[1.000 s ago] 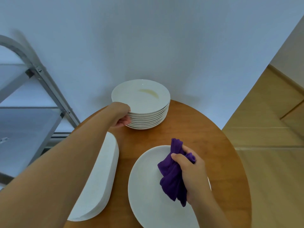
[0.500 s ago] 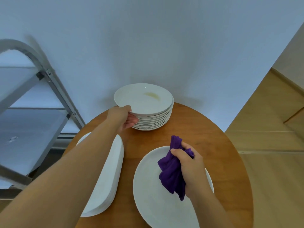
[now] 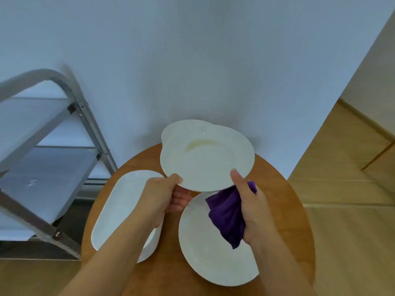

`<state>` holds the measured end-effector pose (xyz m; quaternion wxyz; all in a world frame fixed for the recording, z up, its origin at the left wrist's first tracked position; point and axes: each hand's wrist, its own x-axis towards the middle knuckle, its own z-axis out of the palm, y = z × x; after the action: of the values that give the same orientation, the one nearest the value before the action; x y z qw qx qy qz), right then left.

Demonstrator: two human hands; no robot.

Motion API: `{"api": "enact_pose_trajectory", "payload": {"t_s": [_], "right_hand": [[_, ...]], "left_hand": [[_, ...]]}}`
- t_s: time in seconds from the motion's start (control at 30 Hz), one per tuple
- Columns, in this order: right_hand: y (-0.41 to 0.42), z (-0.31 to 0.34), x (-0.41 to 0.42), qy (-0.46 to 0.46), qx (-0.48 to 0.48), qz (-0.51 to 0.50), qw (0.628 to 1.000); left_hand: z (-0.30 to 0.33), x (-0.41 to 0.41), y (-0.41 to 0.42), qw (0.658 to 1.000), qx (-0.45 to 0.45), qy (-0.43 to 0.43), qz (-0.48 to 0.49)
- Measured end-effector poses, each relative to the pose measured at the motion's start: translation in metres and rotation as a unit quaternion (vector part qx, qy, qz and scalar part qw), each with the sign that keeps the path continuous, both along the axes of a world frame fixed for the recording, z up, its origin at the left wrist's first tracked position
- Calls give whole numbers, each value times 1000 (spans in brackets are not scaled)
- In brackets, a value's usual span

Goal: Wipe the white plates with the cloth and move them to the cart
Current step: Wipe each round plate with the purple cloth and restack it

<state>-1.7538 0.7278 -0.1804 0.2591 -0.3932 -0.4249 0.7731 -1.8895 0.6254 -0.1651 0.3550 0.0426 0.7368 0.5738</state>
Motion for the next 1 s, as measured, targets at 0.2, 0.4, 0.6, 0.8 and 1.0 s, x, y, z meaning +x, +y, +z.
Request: {"api": "enact_pose_trajectory", "payload": {"t_s": [0.2,0.4,0.6,0.8,1.0], "right_hand": [[-33,5,56,-10,-86,8,996],[-72,13,118,-26,-144,61,987],[-99,7,137,-74,-112,96,986],[-87,23,148,-41,219,-62,973],[-108,27,126,-206,409,244,855]], "left_hand": [[2,62,-65,996,-3,27,-89],[-8,82,-124,963,206,-173,-25],[-15,107,-145,925,290,-225,96],[-29,131,-153,888,381,-221,133],[-28,154,-145,879,406,-222,116]]}}
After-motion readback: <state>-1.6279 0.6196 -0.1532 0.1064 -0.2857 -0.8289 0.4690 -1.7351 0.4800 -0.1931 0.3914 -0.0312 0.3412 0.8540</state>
